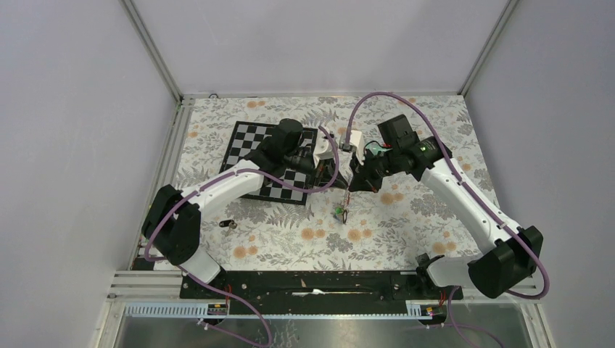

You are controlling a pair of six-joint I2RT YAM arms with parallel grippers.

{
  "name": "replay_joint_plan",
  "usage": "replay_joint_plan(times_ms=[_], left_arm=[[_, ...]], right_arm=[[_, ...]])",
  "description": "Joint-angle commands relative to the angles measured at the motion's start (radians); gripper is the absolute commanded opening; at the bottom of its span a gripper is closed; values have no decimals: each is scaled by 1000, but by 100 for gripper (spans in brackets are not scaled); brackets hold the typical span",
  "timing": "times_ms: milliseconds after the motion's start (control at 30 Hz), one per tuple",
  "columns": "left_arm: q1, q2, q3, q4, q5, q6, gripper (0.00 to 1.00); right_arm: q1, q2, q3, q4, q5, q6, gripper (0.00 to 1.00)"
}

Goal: Put the keys on the keyring

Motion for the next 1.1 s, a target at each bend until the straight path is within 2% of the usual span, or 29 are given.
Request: replay_joint_plan(times_ms=[0,367,633,900,1067], left_arm=[[-5,-56,-36,74,26,-2,0],[6,-89,-57,108,-1,-97,0],[23,-97,-37,119,-28,-164,0],[55,-121,-36,129,-39,-228,0],[75,-127,-48,185,-39,-323,0]], right_arm=[[7,-63,-29,90,19,40,0],[5,-123,-55,157,25,81,24],[3,-143,-75,191,22,105,46],[-31,-158,-78,247,-57,181,62],[-59,-160,-72,278,-103,233,67]])
